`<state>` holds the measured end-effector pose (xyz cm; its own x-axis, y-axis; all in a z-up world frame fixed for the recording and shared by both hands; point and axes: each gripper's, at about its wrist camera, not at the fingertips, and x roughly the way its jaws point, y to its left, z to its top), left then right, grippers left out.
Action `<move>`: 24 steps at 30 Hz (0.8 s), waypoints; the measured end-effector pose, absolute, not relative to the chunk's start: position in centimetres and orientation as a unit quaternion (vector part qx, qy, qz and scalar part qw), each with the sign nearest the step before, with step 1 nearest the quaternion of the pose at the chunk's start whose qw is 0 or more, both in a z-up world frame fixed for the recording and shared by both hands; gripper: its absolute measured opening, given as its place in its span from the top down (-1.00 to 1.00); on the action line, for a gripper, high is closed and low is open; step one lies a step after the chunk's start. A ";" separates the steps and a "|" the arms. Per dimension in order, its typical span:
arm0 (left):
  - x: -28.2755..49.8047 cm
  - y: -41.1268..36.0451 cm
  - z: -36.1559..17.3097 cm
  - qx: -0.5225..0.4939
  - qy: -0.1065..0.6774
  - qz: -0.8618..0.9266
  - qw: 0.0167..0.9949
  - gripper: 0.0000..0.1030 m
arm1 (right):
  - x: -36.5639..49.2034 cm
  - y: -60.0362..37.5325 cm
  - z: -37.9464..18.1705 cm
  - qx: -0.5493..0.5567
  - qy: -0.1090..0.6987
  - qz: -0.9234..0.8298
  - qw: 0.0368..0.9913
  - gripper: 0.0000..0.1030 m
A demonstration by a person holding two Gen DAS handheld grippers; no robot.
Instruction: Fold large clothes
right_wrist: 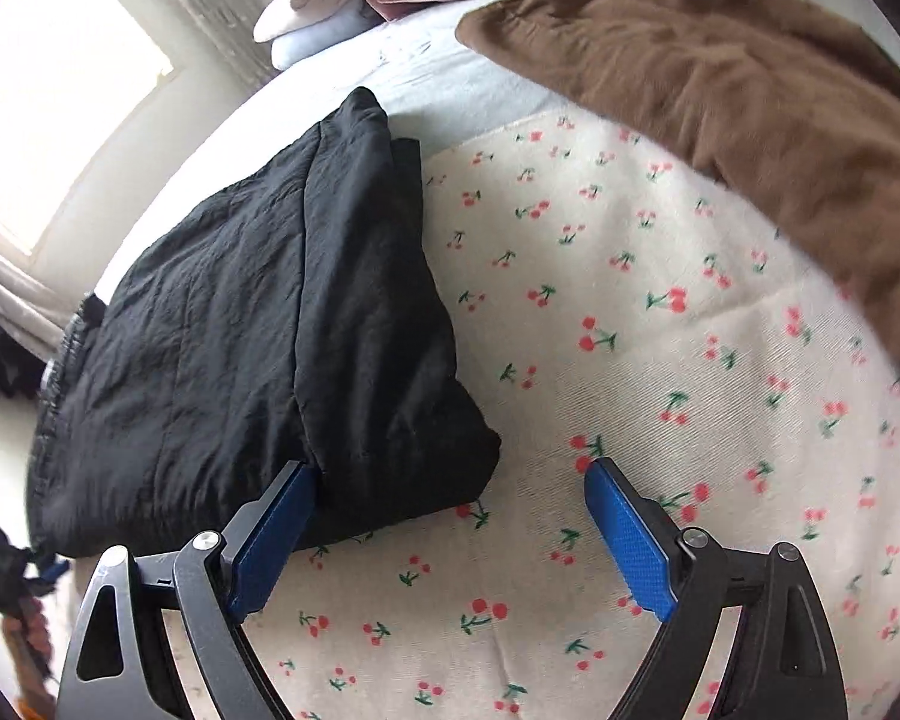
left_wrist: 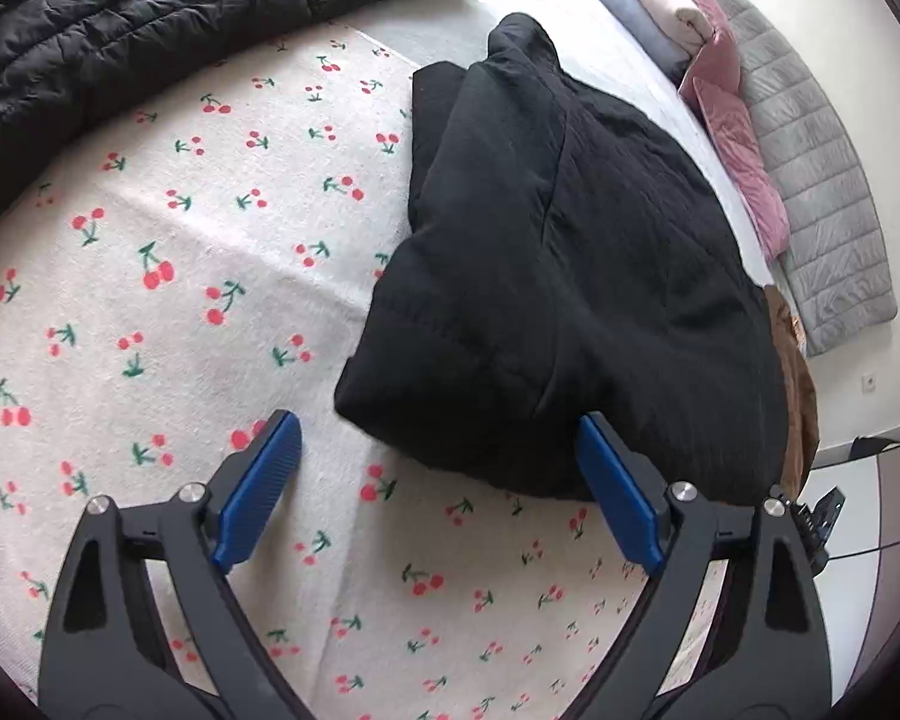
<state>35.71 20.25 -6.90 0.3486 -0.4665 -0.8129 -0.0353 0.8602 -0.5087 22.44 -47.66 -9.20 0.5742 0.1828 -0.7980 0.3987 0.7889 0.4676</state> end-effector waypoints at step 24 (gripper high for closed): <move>17.2 24.1 2.0 -0.209 0.484 -0.127 0.840 0.26 | 9.2 -41.1 0.7 0.225 0.423 -0.021 0.878 0.44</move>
